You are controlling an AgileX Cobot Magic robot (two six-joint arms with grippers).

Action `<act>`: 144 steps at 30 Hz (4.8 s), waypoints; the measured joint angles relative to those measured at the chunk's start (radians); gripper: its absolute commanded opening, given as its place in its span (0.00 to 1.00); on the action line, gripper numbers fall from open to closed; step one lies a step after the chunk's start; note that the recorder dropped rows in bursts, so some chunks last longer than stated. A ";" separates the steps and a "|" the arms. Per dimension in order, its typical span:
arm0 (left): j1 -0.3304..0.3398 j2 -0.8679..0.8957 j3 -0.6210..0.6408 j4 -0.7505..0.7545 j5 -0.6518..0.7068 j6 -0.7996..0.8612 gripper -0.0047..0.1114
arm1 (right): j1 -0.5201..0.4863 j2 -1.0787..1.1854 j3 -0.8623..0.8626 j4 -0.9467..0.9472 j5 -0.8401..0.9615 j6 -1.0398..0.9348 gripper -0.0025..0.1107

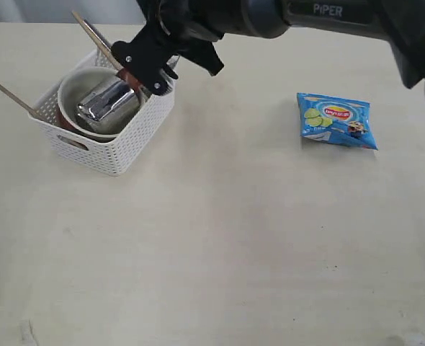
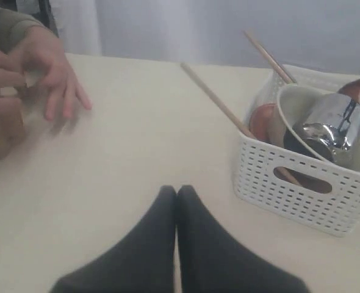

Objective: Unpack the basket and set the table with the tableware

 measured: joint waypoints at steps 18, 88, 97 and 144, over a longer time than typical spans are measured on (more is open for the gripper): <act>0.000 0.000 0.000 0.000 0.000 0.000 0.04 | 0.000 -0.241 0.000 -0.063 0.452 0.365 0.02; 0.000 0.000 0.000 0.000 0.000 0.000 0.04 | -0.244 -0.489 1.119 0.261 -0.291 -0.926 0.02; 0.000 0.000 0.000 0.000 0.000 0.000 0.04 | -0.208 -0.489 1.149 0.261 -0.311 -0.926 0.02; 0.000 0.000 0.000 0.000 0.000 0.000 0.04 | -0.476 -0.472 0.447 1.253 -0.587 0.104 0.36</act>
